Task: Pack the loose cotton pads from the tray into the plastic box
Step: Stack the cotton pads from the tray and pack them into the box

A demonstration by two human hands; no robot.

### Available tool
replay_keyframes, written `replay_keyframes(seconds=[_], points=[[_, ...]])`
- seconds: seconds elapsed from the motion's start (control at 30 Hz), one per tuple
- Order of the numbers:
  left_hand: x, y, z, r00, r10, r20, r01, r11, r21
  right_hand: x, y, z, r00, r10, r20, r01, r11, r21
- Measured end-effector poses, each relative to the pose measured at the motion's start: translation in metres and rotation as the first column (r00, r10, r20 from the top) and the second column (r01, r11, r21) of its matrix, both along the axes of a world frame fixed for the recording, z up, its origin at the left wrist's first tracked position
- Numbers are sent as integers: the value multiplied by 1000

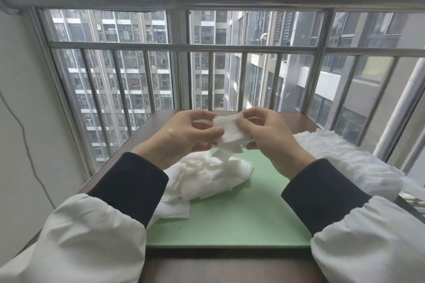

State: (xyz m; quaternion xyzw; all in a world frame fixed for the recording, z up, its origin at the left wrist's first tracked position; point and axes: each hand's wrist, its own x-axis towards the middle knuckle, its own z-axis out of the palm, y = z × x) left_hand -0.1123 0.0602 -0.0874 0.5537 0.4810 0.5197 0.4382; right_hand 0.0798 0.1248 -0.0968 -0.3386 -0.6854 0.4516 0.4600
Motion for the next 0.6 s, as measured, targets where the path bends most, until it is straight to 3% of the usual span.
replay_keyframes(seconds=[0.4,0.5,0.6], points=[[3,0,-4,998,-64,-30,63,998,-19,-1,-2,3,981,56,-185,-100,966,-238],[2,-1,-4,1000,10,13,-10,1000,16,2,1,3,974,-55,-218,1,971,-238],[1,0,-4,996,86,36,-88,995,51,7,9,0,971,-206,-120,194,975,-106]])
